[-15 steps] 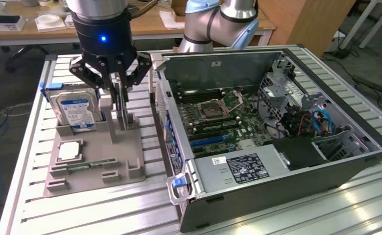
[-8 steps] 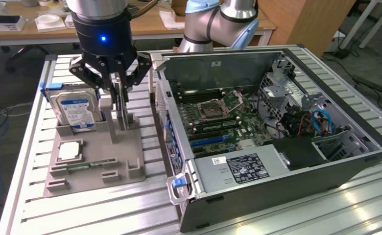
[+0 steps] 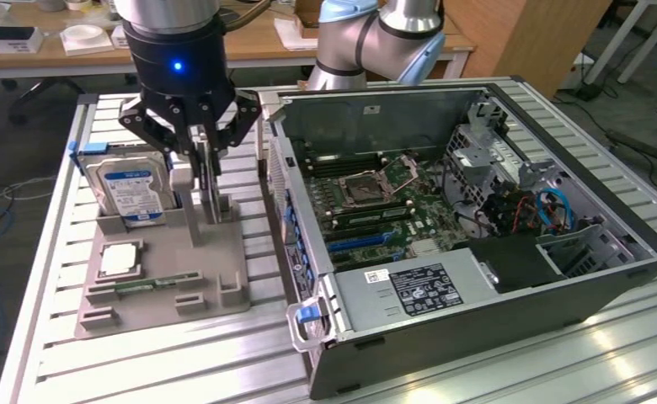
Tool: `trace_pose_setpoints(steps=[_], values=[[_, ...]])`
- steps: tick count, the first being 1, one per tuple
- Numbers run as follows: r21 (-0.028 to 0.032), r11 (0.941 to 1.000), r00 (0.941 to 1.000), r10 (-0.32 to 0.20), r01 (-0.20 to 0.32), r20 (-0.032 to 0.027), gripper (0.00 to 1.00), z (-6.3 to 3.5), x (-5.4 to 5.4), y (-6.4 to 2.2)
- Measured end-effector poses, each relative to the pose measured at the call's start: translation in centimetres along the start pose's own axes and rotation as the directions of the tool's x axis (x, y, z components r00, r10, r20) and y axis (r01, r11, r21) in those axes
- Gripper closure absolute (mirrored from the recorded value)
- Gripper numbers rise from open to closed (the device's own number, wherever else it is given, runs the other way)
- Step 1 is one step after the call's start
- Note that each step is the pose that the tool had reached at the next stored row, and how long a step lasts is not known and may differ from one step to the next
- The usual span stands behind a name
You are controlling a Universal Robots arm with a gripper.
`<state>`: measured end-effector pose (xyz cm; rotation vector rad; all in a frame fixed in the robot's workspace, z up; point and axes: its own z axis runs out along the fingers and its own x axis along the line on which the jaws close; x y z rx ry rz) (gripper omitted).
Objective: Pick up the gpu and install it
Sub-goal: 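Pick up the gpu and move the gpu toward the slot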
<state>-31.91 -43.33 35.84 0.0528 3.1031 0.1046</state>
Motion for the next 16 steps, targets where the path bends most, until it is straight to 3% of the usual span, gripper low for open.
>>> trace_pose_setpoints(steps=[3, 8, 16], values=[[0.008, 1.0, 1.0, 0.0, 0.0, 0.0002, 0.73, -0.33, 0.0, 0.02], [0.0483, 0.9988, 1.0, -0.002, 0.002, 0.0015, 0.73, -1.12, 0.0, 0.07], [0.0665, 0.9978, 1.0, -0.003, 0.003, 0.0022, 0.73, -3.31, -0.1, 0.22]])
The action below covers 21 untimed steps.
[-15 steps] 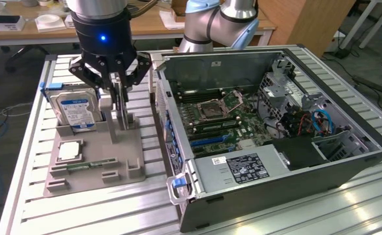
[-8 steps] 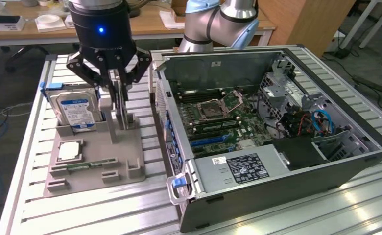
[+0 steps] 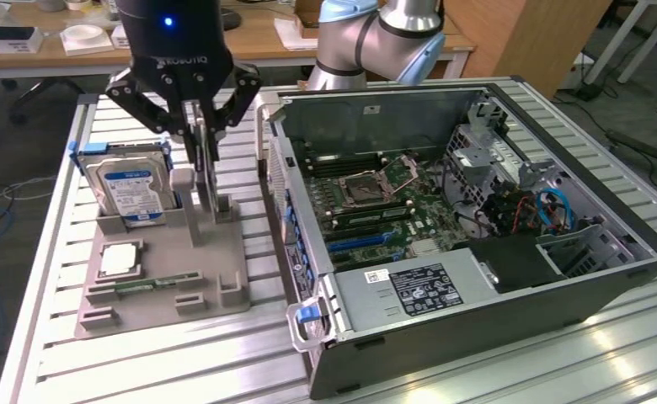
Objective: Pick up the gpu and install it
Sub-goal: 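Pick up the gpu and move the gpu toward the slot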
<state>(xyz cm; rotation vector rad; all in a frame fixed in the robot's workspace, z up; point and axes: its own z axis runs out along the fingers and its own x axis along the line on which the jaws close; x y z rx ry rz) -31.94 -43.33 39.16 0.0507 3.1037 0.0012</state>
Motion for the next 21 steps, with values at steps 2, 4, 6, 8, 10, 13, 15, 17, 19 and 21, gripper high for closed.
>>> trace_pose_setpoints(steps=[2, 4, 6, 8, 10, 13, 15, 17, 19, 21], values=[[0.0019, 1.0, 1.0, 0.0, 0.0, -0.0001, 0.73, -0.6, 0.0, 0.0], [0.0021, 1.0, 1.0, 0.0, 0.0, 0.0, 0.73, -1.2, 0.0, 0.0], [0.0022, 1.0, 1.0, 0.0, 0.0, 0.0, 0.73, -1.78, 0.0, 0.0], [0.0024, 1.0, 1.0, 0.0, 0.0, 0.0, 0.73, -2.31, -0.1, 0.0], [0.0025, 1.0, 1.0, 0.0, 0.0, 0.0, 0.73, -2.8, -0.1, 0.0], [0.0023, 1.0, 1.0, 0.0, 0.0, 0.0003, 0.73, -2.97, -0.1, 0.0], [0.0023, 1.0, 1.0, 0.0, 0.0, 0.0001, 0.73, -2.97, -0.1, 0.0], [0.0024, 1.0, 1.0, 0.0, 0.0, 0.0, 0.73, -2.98, -0.1, 0.0], [0.0024, 1.0, 1.0, 0.0, 0.0, 0.0, 0.73, -2.98, -0.1, 0.0], [0.0024, 1.0, 1.0, 0.0, 0.0, 0.0, 0.73, -2.98, -0.1, 0.0]])
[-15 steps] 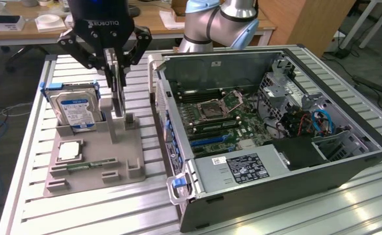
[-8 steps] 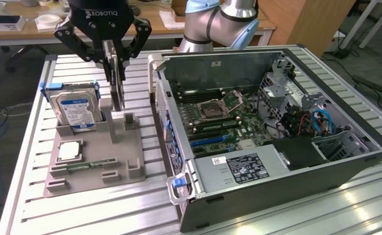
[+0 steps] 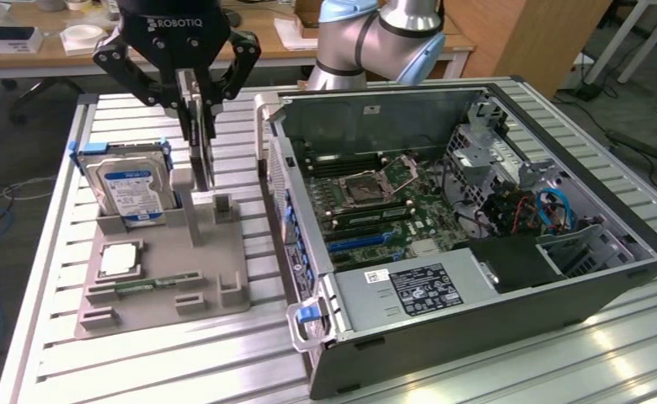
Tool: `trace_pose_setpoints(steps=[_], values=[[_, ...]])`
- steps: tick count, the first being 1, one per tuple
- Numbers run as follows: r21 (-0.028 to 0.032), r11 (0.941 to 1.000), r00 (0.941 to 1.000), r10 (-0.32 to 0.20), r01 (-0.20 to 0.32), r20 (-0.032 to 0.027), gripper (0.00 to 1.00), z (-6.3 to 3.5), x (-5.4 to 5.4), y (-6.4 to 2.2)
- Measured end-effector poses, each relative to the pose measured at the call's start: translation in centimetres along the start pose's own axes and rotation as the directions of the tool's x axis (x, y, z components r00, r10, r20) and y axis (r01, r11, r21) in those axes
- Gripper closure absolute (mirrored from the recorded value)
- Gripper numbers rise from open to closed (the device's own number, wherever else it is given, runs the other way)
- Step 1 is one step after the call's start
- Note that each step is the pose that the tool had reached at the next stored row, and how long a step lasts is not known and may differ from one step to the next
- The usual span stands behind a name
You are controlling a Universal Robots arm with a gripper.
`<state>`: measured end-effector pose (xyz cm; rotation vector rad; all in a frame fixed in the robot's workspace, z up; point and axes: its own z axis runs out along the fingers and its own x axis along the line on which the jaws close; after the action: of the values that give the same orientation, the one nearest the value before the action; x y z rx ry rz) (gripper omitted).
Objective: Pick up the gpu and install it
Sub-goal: 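Pick up the gpu and move the gpu toward the slot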
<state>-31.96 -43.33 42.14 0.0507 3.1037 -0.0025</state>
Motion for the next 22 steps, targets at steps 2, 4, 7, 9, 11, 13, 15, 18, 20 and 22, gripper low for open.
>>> trace_pose_setpoints(steps=[2, 4, 7, 9, 11, 13, 15, 18, 20, 22], values=[[0.0001, 1.0, 1.0, 0.0, 0.0, -0.0001, 0.73, 0.0, 0.0, 0.0], [0.0, 1.0, 1.0, 0.0, 0.0, -0.0001, 0.73, 0.01, -0.3, 0.01], [0.0, 1.0, 1.0, 0.0, 0.0, 0.0, 0.73, 0.04, -0.9, 0.03], [0.0, 1.0, 1.0, 0.0, 0.0, 0.0, 0.73, 0.06, -1.4, 0.05], [0.0, 1.0, 1.0, 0.0, 0.0, -0.0001, 0.73, 0.07, -2.0, 0.06], [0.0, 1.0, 1.0, 0.0, 0.0, 0.0, 0.73, 0.1, -2.5, 0.08], [0.0, 1.0, 1.0, 0.0, 0.0, 0.0, 0.73, 0.12, -3.2, 0.11], [0.0002, 1.0, 1.0, 0.0, 0.0, -0.0001, 0.73, 0.15, -4.2, 0.14], [0.0, 1.0, 1.0, 0.0, 0.0, 0.0, 0.73, 0.19, -5.0, 0.16], [-0.0001, 1.0, 1.0, 0.0, 0.0, 0.0, 0.73, 0.22, -5.7, 0.19]])
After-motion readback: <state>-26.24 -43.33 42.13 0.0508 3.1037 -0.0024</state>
